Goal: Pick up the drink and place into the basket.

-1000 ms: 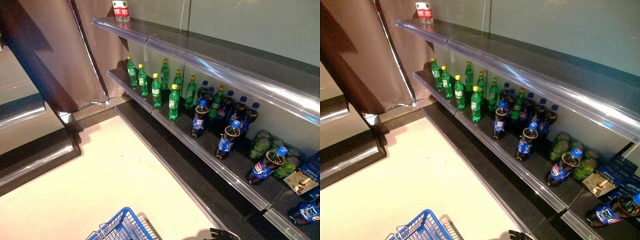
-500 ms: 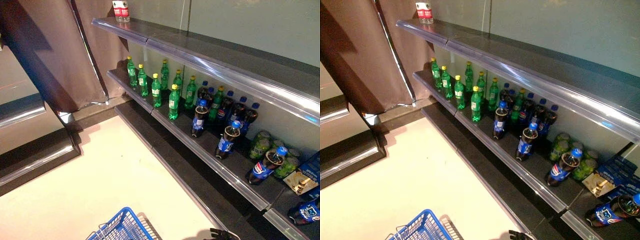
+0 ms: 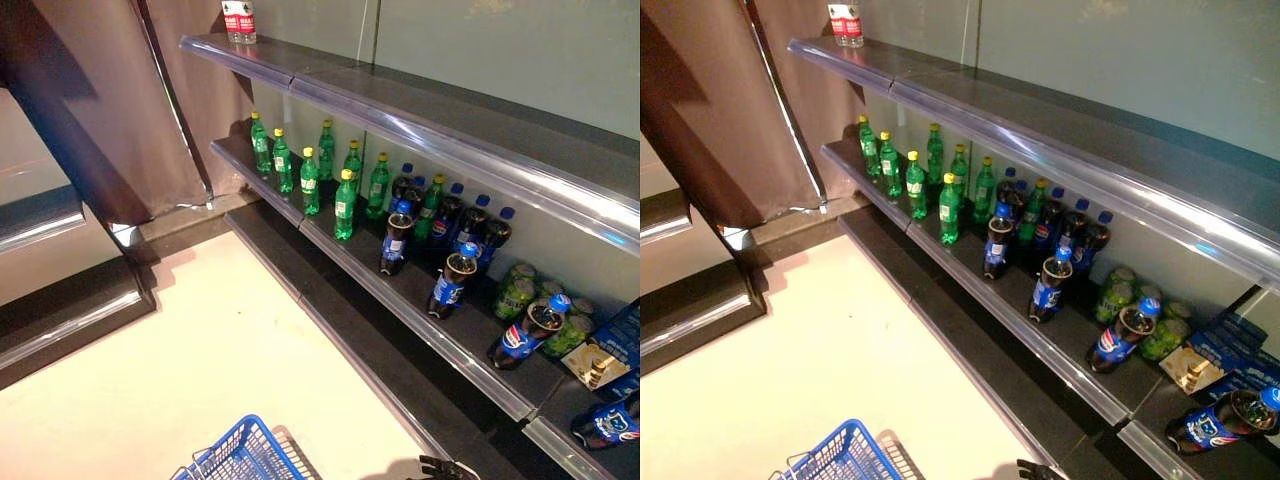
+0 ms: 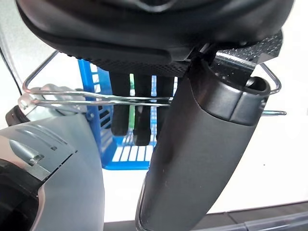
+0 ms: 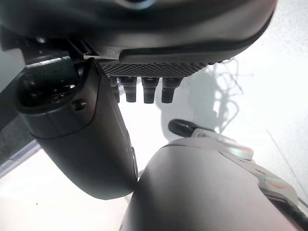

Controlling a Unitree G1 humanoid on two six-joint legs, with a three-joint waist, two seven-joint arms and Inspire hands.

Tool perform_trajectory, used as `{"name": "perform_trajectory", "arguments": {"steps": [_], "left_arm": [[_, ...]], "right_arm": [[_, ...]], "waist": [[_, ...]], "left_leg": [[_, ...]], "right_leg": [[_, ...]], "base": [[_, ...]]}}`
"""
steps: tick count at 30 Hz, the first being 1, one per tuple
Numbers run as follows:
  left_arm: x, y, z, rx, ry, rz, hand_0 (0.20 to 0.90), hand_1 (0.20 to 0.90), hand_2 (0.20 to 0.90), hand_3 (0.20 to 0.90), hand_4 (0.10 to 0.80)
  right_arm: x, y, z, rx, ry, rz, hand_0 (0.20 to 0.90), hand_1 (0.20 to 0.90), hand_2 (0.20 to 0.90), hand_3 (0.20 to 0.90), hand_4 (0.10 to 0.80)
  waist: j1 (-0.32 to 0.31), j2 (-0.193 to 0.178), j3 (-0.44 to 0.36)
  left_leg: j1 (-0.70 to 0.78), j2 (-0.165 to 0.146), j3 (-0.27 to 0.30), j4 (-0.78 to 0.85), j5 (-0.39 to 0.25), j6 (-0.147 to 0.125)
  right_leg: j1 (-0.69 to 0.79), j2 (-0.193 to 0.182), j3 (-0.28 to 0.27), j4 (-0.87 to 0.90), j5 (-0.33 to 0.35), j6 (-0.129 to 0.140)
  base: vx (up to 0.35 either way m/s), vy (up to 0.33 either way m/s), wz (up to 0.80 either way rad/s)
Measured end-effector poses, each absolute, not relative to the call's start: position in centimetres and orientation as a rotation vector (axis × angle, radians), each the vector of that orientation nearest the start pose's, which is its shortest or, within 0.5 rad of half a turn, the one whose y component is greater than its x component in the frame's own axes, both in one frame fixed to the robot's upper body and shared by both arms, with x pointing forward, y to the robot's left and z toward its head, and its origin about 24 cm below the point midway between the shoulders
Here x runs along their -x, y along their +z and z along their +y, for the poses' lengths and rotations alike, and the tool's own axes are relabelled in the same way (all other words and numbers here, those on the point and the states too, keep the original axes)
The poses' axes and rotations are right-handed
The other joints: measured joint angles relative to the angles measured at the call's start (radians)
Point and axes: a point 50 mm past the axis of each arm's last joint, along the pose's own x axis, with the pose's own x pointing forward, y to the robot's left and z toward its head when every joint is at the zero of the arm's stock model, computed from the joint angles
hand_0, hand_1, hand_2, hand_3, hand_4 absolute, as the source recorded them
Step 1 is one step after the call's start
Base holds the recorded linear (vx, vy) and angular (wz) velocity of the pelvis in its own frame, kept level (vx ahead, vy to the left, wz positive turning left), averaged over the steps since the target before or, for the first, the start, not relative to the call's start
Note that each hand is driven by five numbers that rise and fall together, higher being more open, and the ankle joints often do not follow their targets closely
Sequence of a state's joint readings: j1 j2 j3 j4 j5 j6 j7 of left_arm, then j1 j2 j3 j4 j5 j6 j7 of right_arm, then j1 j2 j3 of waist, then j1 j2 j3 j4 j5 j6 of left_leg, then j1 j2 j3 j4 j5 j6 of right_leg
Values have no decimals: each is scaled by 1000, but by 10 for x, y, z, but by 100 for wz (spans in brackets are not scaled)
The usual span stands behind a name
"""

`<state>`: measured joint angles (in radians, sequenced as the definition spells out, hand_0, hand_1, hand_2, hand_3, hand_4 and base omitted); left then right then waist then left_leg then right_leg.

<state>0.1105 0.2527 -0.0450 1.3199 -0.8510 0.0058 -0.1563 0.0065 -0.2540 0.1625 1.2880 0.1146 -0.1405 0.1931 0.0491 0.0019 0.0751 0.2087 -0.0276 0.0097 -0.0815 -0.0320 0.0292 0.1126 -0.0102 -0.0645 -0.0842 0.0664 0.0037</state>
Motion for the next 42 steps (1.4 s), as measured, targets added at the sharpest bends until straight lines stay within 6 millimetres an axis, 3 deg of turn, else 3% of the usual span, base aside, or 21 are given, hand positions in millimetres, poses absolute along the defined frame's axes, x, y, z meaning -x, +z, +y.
{"name": "perform_trajectory", "arguments": {"steps": [10, 14, 17, 20, 21, 24, 28, 32, 37, 42], "left_arm": [[-26, -168, 244, 548, 602, 1206, 300, 300, 300, 200, 100], [-28, -168, 243, 541, 593, 1203, 300, 300, 300, 200, 100], [-32, -168, 241, 530, 572, 1200, 300, 300, 300, 200, 100], [-34, -167, 239, 527, 561, 1189, 300, 300, 300, 200, 100], [-34, -167, 239, 528, 558, 1187, 300, 300, 300, 200, 100], [-33, -167, 238, 540, 570, 1178, 300, 300, 300, 200, 100], [-29, -167, 239, 562, 598, 1172, 300, 300, 300, 200, 100], [-27, -169, 233, 589, 612, 1170, 300, 300, 300, 200, 100], [-26, -169, 232, 585, 608, 1174, 300, 300, 300, 200, 100], [-28, -169, 233, 582, 602, 1167, 300, 300, 300, 200, 100]], "right_arm": [[-96, -159, -218, 201, 211, 1113, 900, 900, 900, 900, 800], [-120, -150, -204, 228, 292, 994, 900, 900, 900, 900, 800], [-158, -126, -188, 240, 358, 779, 900, 900, 900, 900, 800], [-194, -83, -174, 256, 380, 521, 900, 900, 900, 900, 800], [-199, -75, -172, 261, 379, 474, 900, 900, 900, 900, 800], [-223, -26, -171, 297, 352, 227, 900, 900, 900, 900, 800], [-233, 18, -182, 314, 261, -8, 900, 900, 900, 900, 800], [-234, 63, -205, 396, 125, -259, 900, 900, 900, 900, 800], [-231, 99, -230, 447, -75, -458, 900, 900, 900, 900, 800], [-225, 119, -247, 447, -256, -579, 900, 900, 900, 900, 800]], "waist": [[7, -2, -2], [8, -3, 0], [7, 0, 6], [4, 1, 11], [4, 1, 10], [-2, 0, 12], [-25, -1, 15], [-57, 5, 22], [-91, 7, 24], [-110, 11, 25]], "left_leg": [[0, -1, -7, 0, 2, 1], [-3, -1, -18, 0, 5, 1], [-5, -3, -21, -2, 8, 1], [-11, -5, -27, -3, 9, 2], [-14, -6, -29, -3, 9, 3], [-21, -10, -31, -1, 14, 8], [-21, -16, -25, -1, 13, 9], [-24, -20, 10, -2, 11, 13], [-30, -18, 55, -3, 9, 15], [-38, -14, 95, -3, 8, 18]], "right_leg": [[3, -1, -7, 0, -1, 1], [3, -2, -13, 0, 0, 1], [3, -4, -20, -2, 0, 1], [0, -7, -28, 0, -2, 3], [-3, -8, -29, 0, -2, 4], [-11, -12, -29, 0, 1, 9], [-19, -16, -13, 0, 2, 17], [-34, -18, 21, 0, 11, 24], [-58, -11, 60, 0, 17, 28], [-83, 1, 106, -2, 33, 25]], "base": [[-1, -3, 1], [-35, -19, 5], [-30, -15, 7], [-35, -7, 7], [-21, 13, 7], [-19, 15, 2], [-27, 35, -5], [-14, 35, -22], [-18, 31, -29], [-18, 32, -28]]}}
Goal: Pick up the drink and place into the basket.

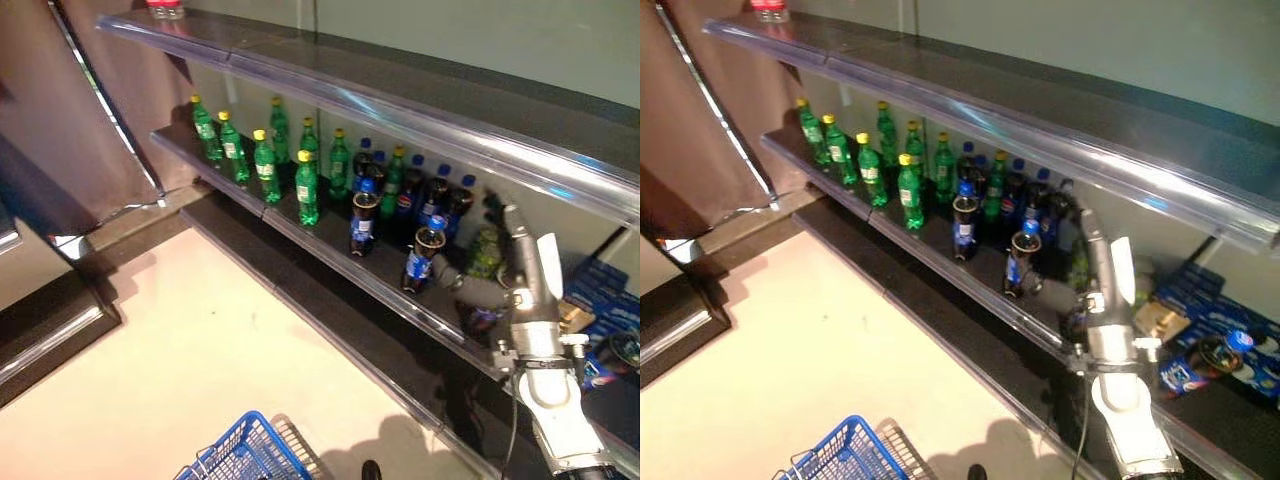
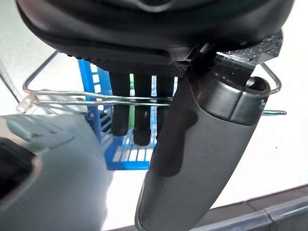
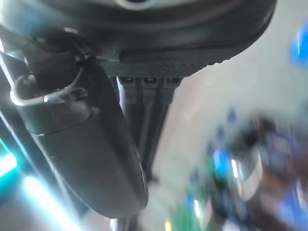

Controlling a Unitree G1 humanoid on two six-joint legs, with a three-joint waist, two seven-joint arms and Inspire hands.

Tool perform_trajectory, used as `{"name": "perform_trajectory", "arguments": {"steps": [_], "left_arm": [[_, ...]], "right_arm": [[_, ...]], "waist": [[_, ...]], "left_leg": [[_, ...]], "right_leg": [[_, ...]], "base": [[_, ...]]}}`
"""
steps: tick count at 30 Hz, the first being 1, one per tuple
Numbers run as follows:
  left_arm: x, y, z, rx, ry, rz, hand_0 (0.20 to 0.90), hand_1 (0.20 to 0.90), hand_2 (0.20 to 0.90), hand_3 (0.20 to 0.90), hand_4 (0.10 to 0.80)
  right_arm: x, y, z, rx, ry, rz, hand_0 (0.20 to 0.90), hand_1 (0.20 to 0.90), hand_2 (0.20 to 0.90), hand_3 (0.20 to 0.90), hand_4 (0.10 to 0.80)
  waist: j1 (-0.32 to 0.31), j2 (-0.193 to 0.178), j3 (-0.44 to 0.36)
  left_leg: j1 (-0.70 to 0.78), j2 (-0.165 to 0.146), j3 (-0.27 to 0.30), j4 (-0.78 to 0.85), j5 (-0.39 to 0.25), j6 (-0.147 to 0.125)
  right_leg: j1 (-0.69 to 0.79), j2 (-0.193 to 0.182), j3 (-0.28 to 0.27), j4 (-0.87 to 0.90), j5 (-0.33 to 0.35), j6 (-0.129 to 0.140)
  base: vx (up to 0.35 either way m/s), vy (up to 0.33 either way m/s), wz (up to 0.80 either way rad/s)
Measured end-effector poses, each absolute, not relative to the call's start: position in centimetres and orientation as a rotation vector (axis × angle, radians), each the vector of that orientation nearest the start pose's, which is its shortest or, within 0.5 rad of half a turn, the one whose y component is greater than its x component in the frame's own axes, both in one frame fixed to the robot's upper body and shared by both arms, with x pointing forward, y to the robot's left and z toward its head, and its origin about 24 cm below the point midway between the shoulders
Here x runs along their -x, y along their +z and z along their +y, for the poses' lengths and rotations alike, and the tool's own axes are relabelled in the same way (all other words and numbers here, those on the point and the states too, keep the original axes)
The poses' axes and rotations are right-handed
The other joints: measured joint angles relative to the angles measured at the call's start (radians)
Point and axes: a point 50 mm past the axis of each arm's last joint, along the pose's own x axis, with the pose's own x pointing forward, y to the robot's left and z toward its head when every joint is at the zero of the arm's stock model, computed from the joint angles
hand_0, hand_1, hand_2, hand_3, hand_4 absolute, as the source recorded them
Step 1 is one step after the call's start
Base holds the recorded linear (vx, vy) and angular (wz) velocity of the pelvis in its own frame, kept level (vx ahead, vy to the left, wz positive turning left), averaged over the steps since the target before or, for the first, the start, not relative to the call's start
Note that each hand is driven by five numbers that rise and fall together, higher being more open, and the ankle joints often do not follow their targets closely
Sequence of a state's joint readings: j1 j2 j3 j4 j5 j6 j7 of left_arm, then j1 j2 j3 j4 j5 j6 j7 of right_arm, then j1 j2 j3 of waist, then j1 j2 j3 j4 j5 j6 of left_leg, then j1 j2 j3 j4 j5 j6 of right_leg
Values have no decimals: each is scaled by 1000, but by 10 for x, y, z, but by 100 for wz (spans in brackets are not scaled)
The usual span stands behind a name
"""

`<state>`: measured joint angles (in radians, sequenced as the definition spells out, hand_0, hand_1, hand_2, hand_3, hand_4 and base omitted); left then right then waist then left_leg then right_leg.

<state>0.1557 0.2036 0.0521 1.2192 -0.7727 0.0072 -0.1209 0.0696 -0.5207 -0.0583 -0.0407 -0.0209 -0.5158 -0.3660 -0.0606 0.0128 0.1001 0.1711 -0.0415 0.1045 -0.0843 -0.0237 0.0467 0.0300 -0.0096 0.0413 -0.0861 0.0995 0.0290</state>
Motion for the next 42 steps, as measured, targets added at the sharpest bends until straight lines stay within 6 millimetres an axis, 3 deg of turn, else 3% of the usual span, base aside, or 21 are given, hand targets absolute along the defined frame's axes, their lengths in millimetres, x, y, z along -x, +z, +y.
{"name": "perform_trajectory", "arguments": {"steps": [5, 19, 23, 25, 27, 38, 42], "left_arm": [[-31, -169, 233, 562, 579, 1168, 300, 300, 300, 200, 100], [-40, -168, 234, 530, 552, 1167, 300, 300, 300, 200, 100], [-39, -168, 237, 519, 551, 1173, 300, 300, 300, 200, 100], [-39, -167, 238, 517, 552, 1172, 300, 300, 300, 200, 100], [-41, -167, 239, 514, 550, 1168, 300, 300, 300, 200, 100], [-43, -165, 244, 488, 532, 1175, 300, 300, 300, 200, 100], [-47, -165, 243, 482, 515, 1168, 300, 300, 300, 200, 100]], "right_arm": [[-220, 126, -250, 412, -339, -640, 900, 900, 900, 900, 800], [-218, 116, -261, 215, -414, -570, 900, 900, 900, 900, 800], [-220, 112, -262, 207, -409, -553, 900, 900, 900, 900, 800], [-223, 111, -260, 201, -397, -556, 900, 900, 900, 900, 800], [-225, 110, -260, 201, -390, -558, 900, 900, 900, 900, 800], [-226, 106, -258, 207, -382, -552, 900, 900, 900, 900, 800], [-226, 102, -255, 300, -386, -552, 900, 900, 900, 900, 800]], "waist": [[-28, 3, 1], [-47, -11, -8], [-26, -26, -13], [-9, -33, -9], [4, -41, -2], [2, -57, 27], [-1, -58, 28]], "left_leg": [[-1, 1, 28, 0, 0, 1], [1, -10, 81, 1, -5, 6], [1, -8, 120, 1, -7, 9], [1, -8, 154, 1, -10, 10], [1, -8, 168, 1, -11, 9], [2, -20, 169, 1, -14, 13], [0, -23, 173, 1, -15, 15]], "right_leg": [[-16, 7, 28, -3, 9, 0], [-34, 12, 83, -3, 25, 13], [-55, 3, 67, 10, 24, 12], [-79, -17, 11, 29, 24, 13], [-87, -22, -10, 31, 28, 18], [-86, -23, -6, 23, 48, 22], [-84, -25, -2, 13, 54, 25]], "base": [[-12, 31, -21], [2, 14, -11], [7, -29, -25], [1, -67, -48], [18, -84, -27], [34, -59, -2], [26, -6, -4]]}}
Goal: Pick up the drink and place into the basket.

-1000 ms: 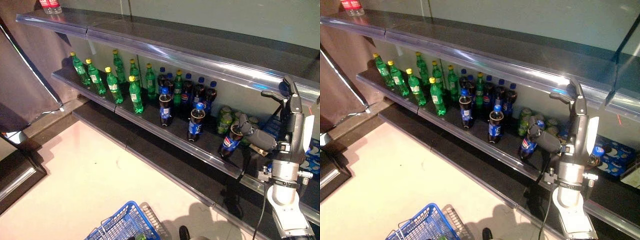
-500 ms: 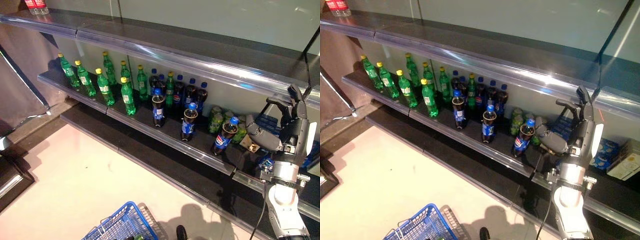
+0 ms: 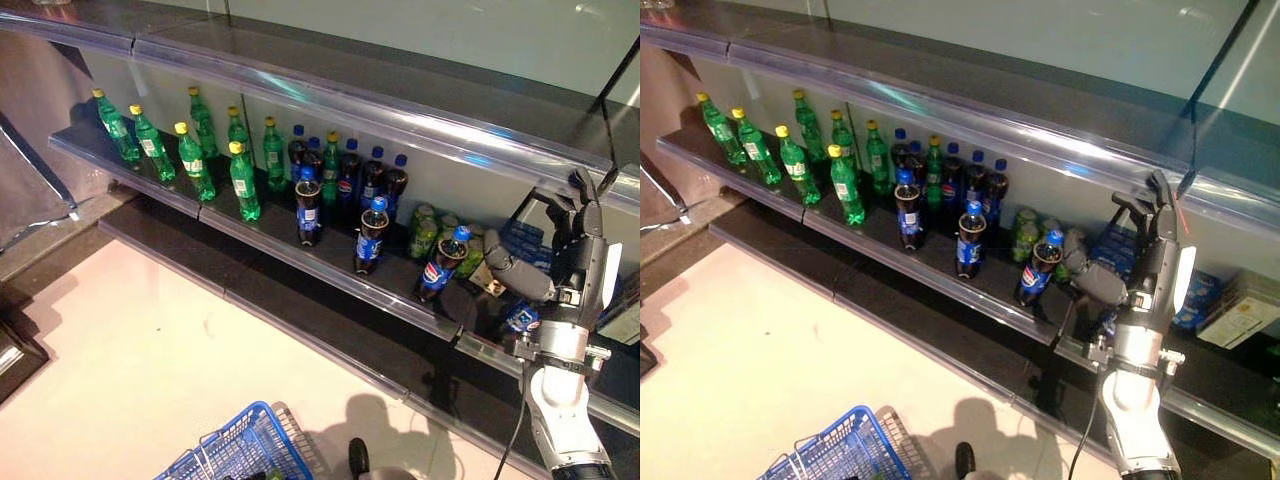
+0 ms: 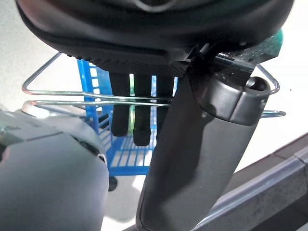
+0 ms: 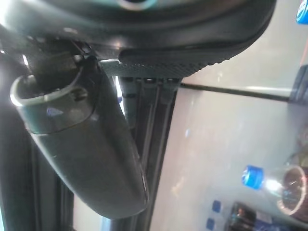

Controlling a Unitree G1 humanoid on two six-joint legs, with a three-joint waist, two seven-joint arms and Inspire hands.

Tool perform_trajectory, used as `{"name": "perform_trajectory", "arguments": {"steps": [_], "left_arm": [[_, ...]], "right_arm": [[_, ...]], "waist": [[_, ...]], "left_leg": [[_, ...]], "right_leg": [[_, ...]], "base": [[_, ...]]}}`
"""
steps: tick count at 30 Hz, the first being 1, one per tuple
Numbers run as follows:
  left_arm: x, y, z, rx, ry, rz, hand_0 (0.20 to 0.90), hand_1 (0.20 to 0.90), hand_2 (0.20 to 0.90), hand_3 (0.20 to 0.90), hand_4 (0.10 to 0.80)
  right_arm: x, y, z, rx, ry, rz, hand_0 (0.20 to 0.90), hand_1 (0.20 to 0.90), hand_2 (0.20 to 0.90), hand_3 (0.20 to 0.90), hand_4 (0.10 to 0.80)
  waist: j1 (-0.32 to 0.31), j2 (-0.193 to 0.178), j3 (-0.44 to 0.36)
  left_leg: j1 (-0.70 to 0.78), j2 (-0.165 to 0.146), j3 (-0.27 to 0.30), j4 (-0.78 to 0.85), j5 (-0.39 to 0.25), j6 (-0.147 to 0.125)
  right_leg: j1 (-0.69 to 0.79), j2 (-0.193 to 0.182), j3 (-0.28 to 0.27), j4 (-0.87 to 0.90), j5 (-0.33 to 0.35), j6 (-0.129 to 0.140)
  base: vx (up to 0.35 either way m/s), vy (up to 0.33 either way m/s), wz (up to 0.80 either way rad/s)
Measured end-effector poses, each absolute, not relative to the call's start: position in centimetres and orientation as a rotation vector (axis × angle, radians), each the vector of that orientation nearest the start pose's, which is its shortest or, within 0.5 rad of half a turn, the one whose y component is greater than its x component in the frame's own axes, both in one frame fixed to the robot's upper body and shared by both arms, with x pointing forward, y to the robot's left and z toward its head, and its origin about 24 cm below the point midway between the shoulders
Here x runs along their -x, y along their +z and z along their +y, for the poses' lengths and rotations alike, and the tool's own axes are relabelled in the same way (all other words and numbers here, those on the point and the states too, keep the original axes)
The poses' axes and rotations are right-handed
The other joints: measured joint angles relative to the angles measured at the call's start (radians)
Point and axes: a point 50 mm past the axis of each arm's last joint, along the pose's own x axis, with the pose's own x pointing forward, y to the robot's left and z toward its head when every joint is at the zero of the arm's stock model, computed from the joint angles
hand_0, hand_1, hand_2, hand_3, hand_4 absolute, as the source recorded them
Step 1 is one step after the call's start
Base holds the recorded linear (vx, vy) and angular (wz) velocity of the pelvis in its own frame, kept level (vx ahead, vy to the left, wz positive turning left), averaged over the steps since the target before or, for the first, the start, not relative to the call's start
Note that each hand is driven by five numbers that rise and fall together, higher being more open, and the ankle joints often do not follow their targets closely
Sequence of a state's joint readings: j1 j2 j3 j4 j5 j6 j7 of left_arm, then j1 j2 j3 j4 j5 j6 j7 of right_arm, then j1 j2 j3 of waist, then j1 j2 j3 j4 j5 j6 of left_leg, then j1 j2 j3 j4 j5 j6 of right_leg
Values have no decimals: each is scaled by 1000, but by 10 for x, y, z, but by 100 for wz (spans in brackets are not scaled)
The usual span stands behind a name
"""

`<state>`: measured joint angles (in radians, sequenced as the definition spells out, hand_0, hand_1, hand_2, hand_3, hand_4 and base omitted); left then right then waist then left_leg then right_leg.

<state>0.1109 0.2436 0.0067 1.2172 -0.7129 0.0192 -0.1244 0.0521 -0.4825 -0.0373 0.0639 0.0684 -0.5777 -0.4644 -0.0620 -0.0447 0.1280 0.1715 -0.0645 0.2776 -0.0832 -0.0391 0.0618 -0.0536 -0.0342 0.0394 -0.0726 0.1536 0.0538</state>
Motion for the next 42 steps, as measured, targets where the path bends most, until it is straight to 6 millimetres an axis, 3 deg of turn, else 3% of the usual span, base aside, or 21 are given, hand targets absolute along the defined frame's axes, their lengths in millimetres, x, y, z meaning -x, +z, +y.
{"name": "perform_trajectory", "arguments": {"steps": [17, 20, 23, 26, 35, 42], "left_arm": [[-62, -163, 242, 463, 465, 1144, 300, 300, 300, 200, 100], [-68, -162, 242, 463, 455, 1128, 300, 300, 300, 200, 100], [-74, -161, 240, 477, 436, 1107, 300, 300, 300, 200, 100], [-78, -160, 236, 503, 430, 1084, 300, 300, 300, 200, 100], [-80, -160, 236, 501, 424, 1080, 300, 300, 300, 200, 100], [-80, -159, 238, 498, 426, 1076, 300, 300, 300, 200, 100]], "right_arm": [[-222, 94, -249, 470, -465, -600, 900, 900, 900, 900, 800], [-221, 76, -250, 492, -470, -516, 900, 900, 900, 900, 800], [-212, 49, -252, 536, -462, -384, 900, 900, 900, 900, 800], [-202, 38, -255, 561, -494, -342, 900, 900, 900, 900, 800], [-198, 42, -257, 536, -584, -403, 900, 900, 900, 900, 800], [-199, 38, -257, 424, -591, -339, 900, 900, 900, 900, 800]], "waist": [[1, 6, 62], [6, 0, 81], [9, 18, 117], [9, 40, 134], [3, 30, 139], [7, 20, 143]], "left_leg": [[-2, -10, 12, 1, -1, 3], [-1, -12, 12, 2, -1, 4], [-5, -13, 11, 8, -4, 9], [-16, -14, 8, 18, -8, 16], [-15, -21, -10, 38, -11, 18], [-15, -22, -11, 49, -12, 20]], "right_leg": [[-5, -6, 18, 2, 9, 10], [-4, -8, 18, 2, 10, 11], [-4, -11, 17, 2, 10, 12], [-6, -11, 18, 2, 24, 4], [-6, -21, 20, 2, 14, 15], [-3, -23, 20, 15, 16, 19]], "base": [[-2, 1, -2], [0, 0, 0], [0, 0, 0], [1, 7, -1], [1, 5, -1], [4, -2, 0]]}}
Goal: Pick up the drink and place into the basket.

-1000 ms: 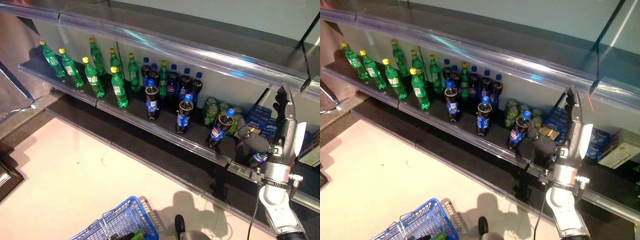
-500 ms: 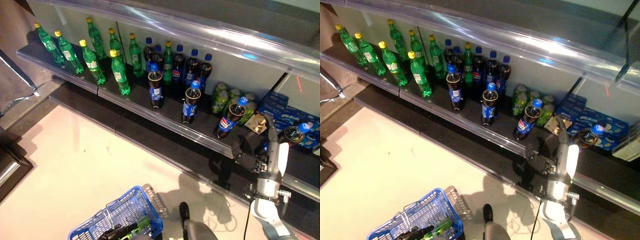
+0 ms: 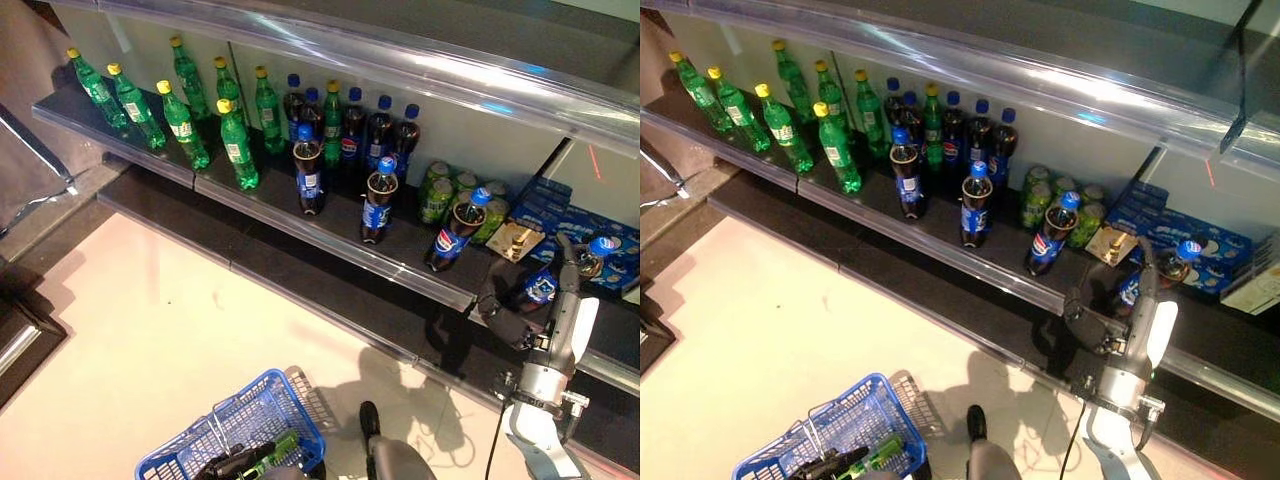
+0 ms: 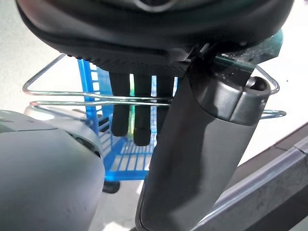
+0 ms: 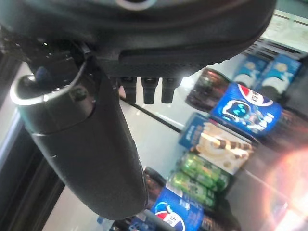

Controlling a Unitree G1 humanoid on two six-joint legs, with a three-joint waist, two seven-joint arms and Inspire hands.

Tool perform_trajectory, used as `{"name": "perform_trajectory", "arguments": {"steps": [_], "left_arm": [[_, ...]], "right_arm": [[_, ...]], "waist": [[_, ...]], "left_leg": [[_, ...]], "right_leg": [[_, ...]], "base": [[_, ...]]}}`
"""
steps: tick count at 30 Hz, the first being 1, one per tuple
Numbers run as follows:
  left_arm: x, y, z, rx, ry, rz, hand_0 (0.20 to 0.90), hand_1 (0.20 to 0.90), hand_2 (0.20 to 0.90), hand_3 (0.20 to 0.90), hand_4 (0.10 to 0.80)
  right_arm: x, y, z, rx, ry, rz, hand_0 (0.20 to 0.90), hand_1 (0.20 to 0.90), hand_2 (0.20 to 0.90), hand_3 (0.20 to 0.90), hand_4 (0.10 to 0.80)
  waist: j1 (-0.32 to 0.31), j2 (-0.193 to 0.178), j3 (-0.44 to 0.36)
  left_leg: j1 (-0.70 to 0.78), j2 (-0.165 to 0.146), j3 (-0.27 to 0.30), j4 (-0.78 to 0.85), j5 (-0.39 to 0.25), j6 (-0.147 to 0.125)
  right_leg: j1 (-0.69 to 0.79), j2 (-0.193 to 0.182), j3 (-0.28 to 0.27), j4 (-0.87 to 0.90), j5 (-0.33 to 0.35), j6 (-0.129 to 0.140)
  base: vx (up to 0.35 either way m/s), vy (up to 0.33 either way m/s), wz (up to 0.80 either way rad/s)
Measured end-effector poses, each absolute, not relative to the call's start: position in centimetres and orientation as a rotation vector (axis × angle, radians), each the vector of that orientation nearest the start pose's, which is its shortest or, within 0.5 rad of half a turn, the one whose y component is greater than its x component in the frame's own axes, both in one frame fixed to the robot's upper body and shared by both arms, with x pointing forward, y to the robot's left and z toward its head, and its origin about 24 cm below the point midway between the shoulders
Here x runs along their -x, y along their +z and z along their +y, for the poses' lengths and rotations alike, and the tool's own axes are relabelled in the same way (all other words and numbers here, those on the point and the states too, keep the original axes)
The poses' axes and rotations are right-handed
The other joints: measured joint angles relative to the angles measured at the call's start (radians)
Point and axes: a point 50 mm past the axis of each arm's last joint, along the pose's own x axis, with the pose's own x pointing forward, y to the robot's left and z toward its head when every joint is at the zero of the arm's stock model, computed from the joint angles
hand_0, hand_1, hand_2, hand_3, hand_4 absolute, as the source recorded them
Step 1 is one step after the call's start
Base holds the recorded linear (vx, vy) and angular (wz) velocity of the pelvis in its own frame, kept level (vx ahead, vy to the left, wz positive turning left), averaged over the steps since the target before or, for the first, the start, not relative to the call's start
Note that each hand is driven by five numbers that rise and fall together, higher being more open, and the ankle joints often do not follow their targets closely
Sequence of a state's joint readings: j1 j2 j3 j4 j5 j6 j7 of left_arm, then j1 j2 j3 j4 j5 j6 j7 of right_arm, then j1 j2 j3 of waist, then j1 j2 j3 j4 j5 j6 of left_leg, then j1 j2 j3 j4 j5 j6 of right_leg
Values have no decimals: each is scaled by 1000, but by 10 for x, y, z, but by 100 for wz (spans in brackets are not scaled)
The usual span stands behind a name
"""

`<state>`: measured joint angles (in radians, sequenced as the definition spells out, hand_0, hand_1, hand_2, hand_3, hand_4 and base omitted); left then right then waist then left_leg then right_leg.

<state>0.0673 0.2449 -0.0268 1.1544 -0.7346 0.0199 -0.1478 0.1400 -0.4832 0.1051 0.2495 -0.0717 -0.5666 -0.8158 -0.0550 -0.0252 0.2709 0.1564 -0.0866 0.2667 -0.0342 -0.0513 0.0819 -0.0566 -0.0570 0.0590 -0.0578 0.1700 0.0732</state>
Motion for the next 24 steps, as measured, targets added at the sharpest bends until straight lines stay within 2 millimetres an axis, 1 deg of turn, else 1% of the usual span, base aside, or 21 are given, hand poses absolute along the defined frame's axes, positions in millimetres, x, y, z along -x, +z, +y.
{"name": "perform_trajectory", "arguments": {"steps": [4, 9, 13, 15, 18, 20, 22, 24], "left_arm": [[-80, -159, 238, 497, 426, 1077, 300, 300, 300, 200, 100], [-80, -159, 239, 494, 426, 1075, 300, 300, 300, 200, 100], [-83, -157, 241, 487, 421, 1066, 300, 300, 300, 200, 100], [-86, -156, 243, 486, 417, 1052, 300, 300, 300, 200, 100], [-89, -154, 244, 494, 419, 1040, 300, 300, 300, 200, 100], [-98, -152, 244, 501, 409, 1021, 300, 300, 300, 200, 100], [-108, -149, 244, 502, 394, 989, 300, 300, 300, 200, 100], [-117, -146, 242, 506, 369, 964, 300, 300, 300, 200, 100]], "right_arm": [[-200, 35, -258, 357, -585, -300, 900, 900, 900, 900, 800], [-203, 34, -258, 324, -545, -268, 900, 900, 900, 900, 800], [-207, 31, -258, 261, -531, -229, 900, 900, 900, 900, 800], [-209, 29, -260, 222, -540, -199, 900, 900, 900, 900, 800], [-218, 29, -260, 187, -534, -190, 900, 900, 900, 900, 800], [-223, 30, -262, 168, -539, -180, 900, 900, 900, 900, 800], [-231, 30, -262, 161, -533, -171, 900, 900, 900, 900, 800], [-243, 33, -265, 136, -543, -163, 900, 900, 900, 900, 800]], "waist": [[2, -2, 0], [5, -5, 1], [21, -10, 8], [27, -15, 14], [33, -18, 20], [50, -12, 38], [53, -11, 55], [61, -5, 79]], "left_leg": [[0, 0, -1, 4, 0, 0], [-2, 1, -5, 14, -1, 1], [-3, 1, -10, 22, -1, 1], [-18, 0, -14, 33, -2, 1], [-46, -1, -18, 54, -3, 3], [-60, -2, -26, 69, -5, 2], [-89, -1, -36, 92, -7, 2], [-120, -1, -41, 120, -13, -2]], "right_leg": [[3, -1, -1, 2, 0, 0], [5, -3, -7, 3, 0, 0], [6, -9, -27, 3, -3, -4], [-1, -13, -29, 5, -3, -4], [-19, -17, -32, 24, -3, -4], [-28, -18, -36, 33, -2, -4], [-42, -25, -54, 38, -2, -5], [-63, -27, -57, 47, -2, -5]], "base": [[33, -24, 1], [33, -27, 3], [12, -40, 5], [-7, -39, 7], [-5, -38, 7], [-11, -50, 10], [-28, -54, 19], [-86, -70, 15]]}}
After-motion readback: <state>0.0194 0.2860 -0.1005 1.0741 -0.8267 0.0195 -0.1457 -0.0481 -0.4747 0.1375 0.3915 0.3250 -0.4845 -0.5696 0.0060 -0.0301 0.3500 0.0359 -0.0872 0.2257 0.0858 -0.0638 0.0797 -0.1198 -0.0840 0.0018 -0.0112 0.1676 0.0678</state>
